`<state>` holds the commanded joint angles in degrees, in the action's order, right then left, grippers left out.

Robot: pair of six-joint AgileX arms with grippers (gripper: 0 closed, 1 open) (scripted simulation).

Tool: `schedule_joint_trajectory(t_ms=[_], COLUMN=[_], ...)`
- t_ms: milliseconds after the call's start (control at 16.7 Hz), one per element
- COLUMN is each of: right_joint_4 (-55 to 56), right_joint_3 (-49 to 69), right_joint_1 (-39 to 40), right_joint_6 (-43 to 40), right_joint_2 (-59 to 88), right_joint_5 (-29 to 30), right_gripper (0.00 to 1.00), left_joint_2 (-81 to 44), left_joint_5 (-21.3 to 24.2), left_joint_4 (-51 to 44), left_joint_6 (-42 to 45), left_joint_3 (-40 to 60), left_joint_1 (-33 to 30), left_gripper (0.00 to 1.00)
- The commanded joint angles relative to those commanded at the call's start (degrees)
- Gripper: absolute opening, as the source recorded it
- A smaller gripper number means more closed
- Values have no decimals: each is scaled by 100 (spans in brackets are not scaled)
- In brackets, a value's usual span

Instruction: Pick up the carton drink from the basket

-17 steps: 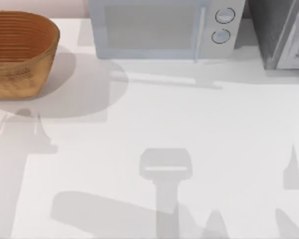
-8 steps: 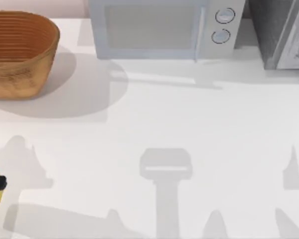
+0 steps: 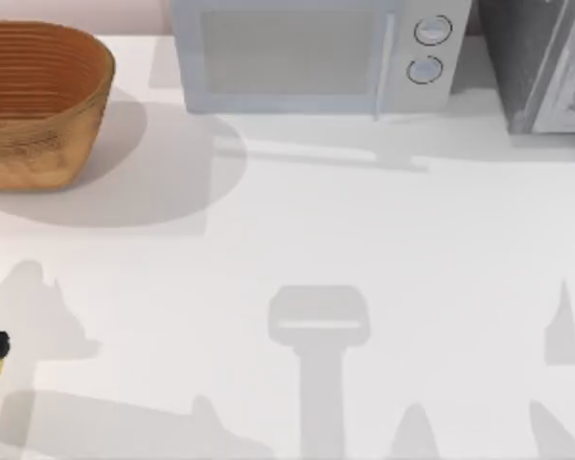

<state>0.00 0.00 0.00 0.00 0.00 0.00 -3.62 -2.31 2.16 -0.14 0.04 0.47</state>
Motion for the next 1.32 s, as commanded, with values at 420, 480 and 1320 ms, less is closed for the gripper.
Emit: schedule_joint_trajectory(t_ms=[420, 480, 1320], right_joint_4=[0, 0, 0], right_joint_3=[0, 0, 0], right_joint_1=[0, 0, 0], right_joint_6=[0, 0, 0], right_joint_2=[0, 0, 0], right_joint_5=[0, 0, 0], right_gripper=[100, 100, 100], left_joint_2=[-1662, -1941, -3706], left_joint_5=[-1312, -1533, -2917], left_joint_4=[1487, 1741, 3310], left_joint_6=[34, 46, 135], left_joint_3=[294, 347, 635], left_joint_1=[152, 177, 313], left_gripper=[0, 0, 0])
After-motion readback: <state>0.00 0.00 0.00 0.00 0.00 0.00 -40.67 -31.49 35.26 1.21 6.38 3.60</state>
